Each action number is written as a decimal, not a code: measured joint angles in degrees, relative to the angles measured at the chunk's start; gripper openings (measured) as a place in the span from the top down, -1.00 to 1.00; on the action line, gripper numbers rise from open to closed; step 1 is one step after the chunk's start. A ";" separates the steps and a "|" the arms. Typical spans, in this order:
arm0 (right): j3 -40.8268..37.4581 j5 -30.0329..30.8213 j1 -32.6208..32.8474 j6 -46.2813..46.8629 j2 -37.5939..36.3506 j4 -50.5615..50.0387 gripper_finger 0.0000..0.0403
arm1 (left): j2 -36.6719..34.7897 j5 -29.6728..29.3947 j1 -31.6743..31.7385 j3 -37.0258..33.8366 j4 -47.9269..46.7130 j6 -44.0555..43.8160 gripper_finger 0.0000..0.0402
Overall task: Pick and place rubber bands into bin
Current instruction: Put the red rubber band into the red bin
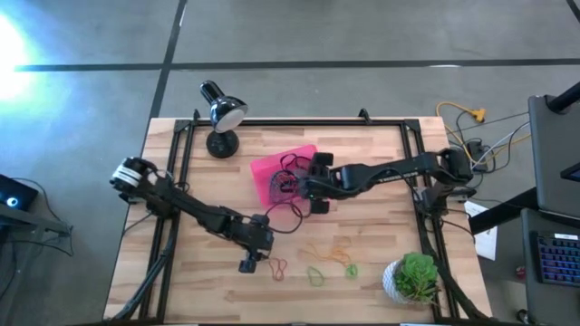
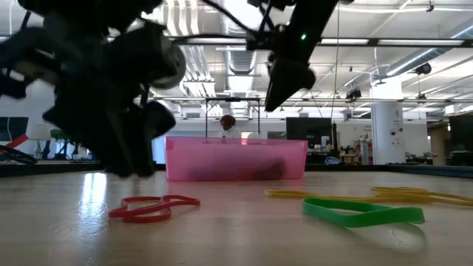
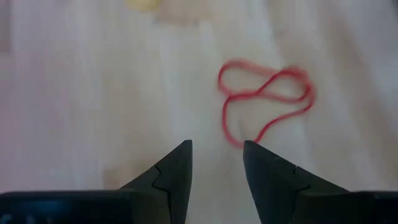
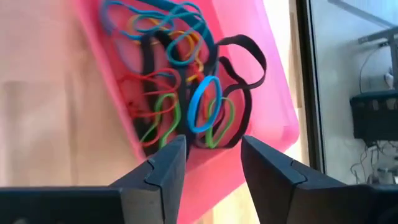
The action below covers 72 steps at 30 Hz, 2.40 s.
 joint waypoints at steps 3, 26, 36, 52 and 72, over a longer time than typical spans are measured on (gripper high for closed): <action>0.00 0.28 2.92 1.36 -2.65 -2.78 0.32 | 2.67 0.54 0.00 0.56 -0.03 0.00 0.36; -10.40 7.50 35.21 21.58 -25.44 -4.71 0.54 | 4.21 3.74 -0.02 1.53 8.30 0.52 0.36; -18.11 15.52 43.83 31.57 -25.13 -1.51 0.62 | 4.21 3.85 -0.35 1.33 11.75 6.78 0.36; -21.32 16.03 46.59 36.36 -25.14 2.13 0.65 | 8.28 2.74 -0.16 0.97 17.65 15.31 0.36; -21.24 17.15 46.89 35.98 -25.17 2.91 0.70 | 13.01 4.37 0.00 2.82 15.02 12.18 0.36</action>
